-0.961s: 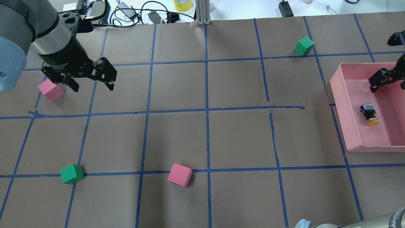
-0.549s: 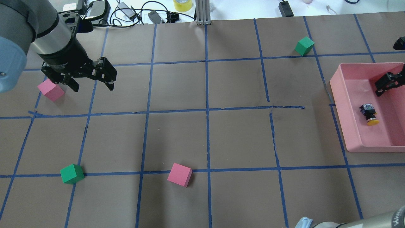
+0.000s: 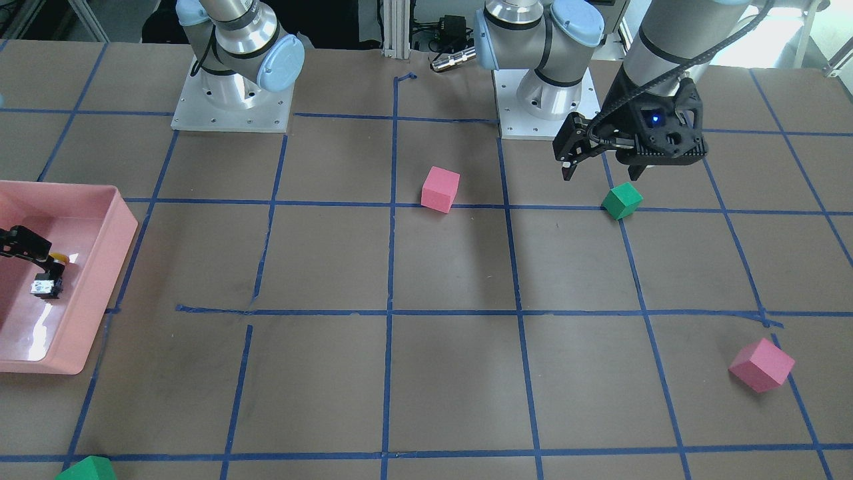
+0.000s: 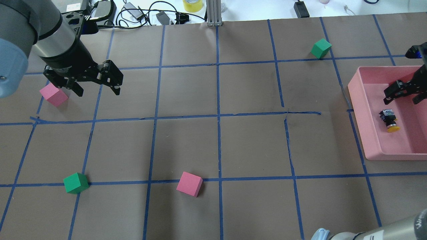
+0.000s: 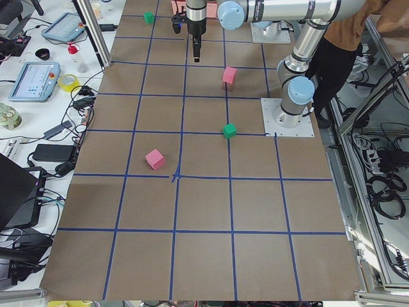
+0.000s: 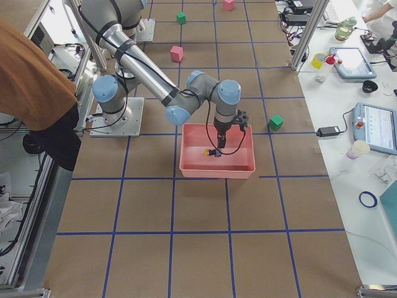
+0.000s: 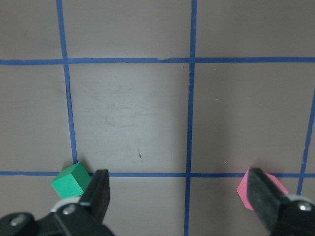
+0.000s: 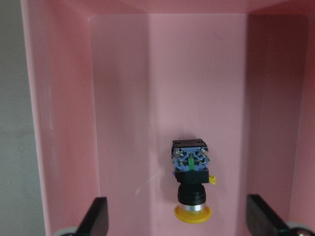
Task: Align button upright
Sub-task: 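Lower the right gripper into the tray onto the black-and-yellow button switch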
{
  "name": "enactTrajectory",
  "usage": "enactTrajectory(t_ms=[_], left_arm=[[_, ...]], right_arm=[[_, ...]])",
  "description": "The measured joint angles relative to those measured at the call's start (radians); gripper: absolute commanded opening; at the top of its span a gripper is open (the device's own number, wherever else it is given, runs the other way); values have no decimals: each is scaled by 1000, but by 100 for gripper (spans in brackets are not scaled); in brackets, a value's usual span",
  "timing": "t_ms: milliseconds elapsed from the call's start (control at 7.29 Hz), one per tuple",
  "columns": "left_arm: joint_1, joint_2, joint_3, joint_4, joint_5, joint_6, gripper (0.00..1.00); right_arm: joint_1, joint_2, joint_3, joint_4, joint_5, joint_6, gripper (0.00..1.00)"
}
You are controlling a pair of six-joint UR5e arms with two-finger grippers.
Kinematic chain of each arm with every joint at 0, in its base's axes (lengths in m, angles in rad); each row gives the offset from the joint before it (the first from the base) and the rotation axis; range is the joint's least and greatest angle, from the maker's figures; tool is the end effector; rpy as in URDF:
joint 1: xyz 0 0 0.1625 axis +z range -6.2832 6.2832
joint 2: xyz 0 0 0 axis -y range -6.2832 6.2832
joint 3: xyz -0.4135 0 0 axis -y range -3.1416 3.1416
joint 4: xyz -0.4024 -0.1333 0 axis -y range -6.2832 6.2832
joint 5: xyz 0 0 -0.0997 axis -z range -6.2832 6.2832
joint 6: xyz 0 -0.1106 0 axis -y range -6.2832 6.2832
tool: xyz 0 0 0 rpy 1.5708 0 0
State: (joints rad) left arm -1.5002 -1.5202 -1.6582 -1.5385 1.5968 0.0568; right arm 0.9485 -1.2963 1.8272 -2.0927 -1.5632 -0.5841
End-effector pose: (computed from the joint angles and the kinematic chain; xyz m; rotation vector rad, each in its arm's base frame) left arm -0.0962 -0.4884 0.4497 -0.0214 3.1158 0.0096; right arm -0.2161 -0.5314 0.2453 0.0598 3.1297 0.0048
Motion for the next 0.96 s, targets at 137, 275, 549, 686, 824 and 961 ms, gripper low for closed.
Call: enactTrajectory(t_ms=[137,275,549,686,824,961], left_arm=[[0,0,0,0,0,0,100],[0,0,0,0,-1,0,100],[1,0,0,-1,0,1,100],[1,0,0,-1,0,1,100],[2,0,0,-1,2,2,100],[3,1,0,-1,6,2,100]], right_arm=[[0,19,20,-59,10,2,96],[0,38,35,-108,14,2,94],[0,60,46,-146,16,1,94],[0,66,47,-152,16,0,94],[0,70,47,-155,17,0,94],[0,72,47,-157,17,0,95]])
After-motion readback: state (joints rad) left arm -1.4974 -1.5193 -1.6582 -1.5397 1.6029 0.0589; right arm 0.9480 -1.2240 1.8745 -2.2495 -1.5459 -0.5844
